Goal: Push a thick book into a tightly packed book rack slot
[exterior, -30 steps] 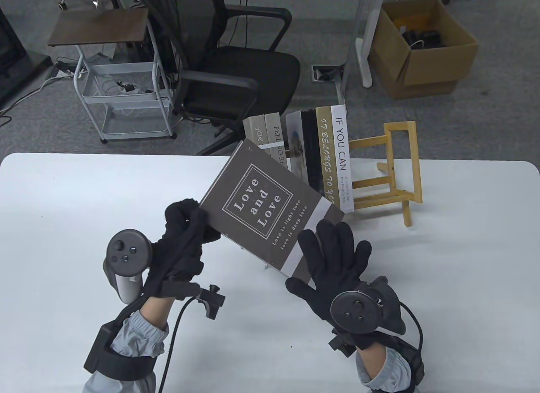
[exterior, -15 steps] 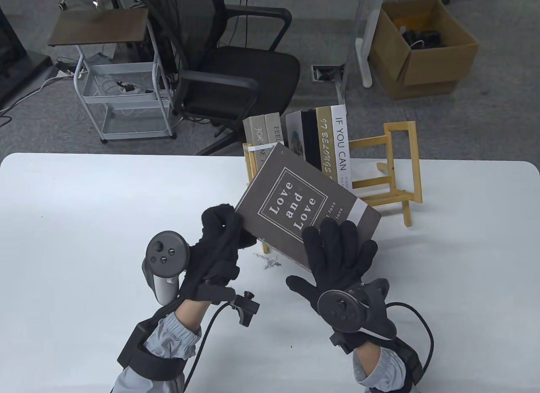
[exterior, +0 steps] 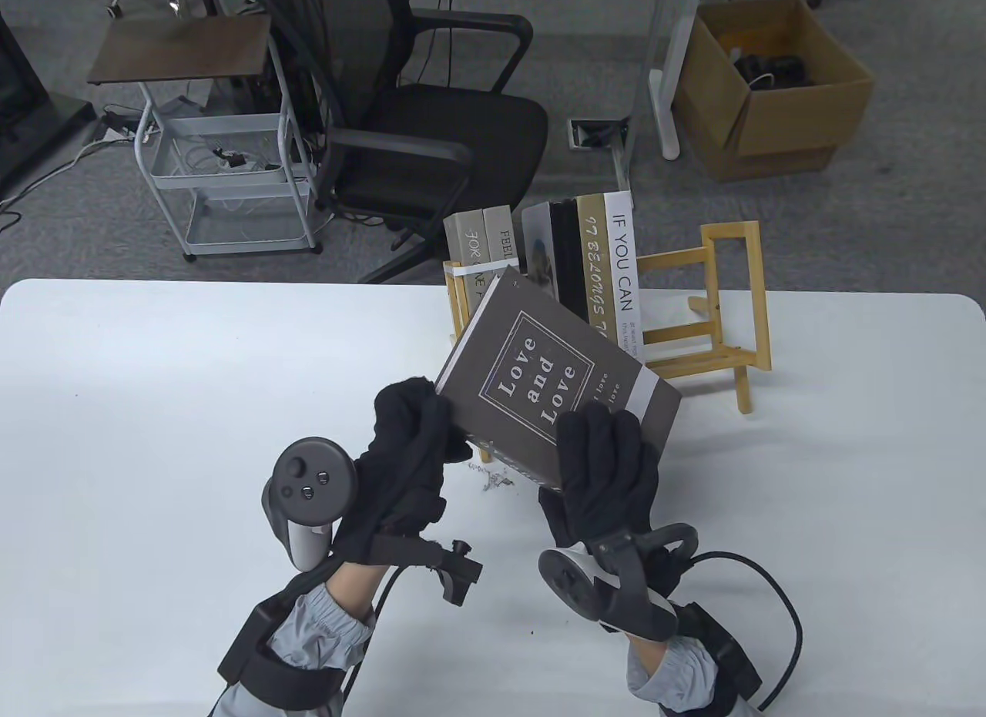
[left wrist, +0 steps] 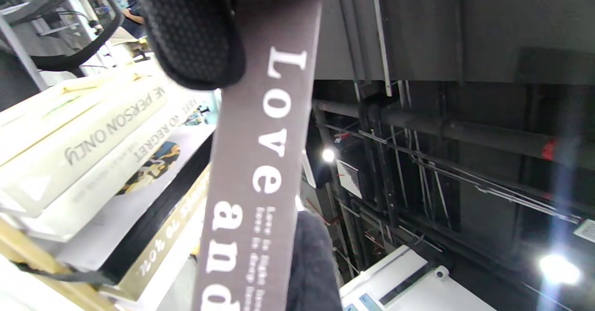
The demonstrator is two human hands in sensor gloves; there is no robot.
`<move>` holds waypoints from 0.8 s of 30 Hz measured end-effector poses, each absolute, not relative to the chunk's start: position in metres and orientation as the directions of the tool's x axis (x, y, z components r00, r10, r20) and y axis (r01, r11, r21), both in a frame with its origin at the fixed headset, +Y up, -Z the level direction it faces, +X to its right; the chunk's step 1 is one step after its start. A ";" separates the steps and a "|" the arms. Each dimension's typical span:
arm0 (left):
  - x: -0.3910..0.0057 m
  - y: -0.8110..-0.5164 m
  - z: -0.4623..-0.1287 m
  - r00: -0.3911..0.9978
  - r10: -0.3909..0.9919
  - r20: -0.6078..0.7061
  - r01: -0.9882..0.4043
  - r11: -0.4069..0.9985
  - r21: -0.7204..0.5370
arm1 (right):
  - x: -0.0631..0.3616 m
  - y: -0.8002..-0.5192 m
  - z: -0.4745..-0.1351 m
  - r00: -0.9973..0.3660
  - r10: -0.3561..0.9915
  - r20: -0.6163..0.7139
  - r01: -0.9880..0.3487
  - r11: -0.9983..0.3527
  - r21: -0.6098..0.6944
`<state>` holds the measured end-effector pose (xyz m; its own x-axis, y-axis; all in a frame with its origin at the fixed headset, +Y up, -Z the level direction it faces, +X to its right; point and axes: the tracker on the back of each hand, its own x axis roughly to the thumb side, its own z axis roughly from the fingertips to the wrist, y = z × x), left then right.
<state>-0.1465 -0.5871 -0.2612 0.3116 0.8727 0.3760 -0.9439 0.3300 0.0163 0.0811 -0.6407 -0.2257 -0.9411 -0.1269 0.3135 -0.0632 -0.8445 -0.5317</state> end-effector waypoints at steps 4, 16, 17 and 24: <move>-0.152 -0.584 -0.255 0.349 0.832 0.431 -0.930 0.364 0.050 | 0.083 -0.642 -0.226 -0.934 -0.118 0.338 -0.108 -0.807 -0.580; -0.167 -0.605 -0.228 0.840 0.317 0.441 -0.504 0.757 0.416 | 0.113 -0.621 -0.219 -0.868 0.098 0.486 -0.415 -0.680 -0.605; -0.168 -0.610 -0.227 0.865 0.266 0.425 -0.451 0.785 0.426 | 0.116 -0.619 -0.219 -0.851 0.129 0.508 -0.456 -0.662 -0.595; -0.177 -0.637 -0.229 0.936 0.096 0.338 -0.194 0.944 0.268 | 0.129 -0.612 -0.219 -0.792 0.217 0.571 -0.580 -0.559 -0.592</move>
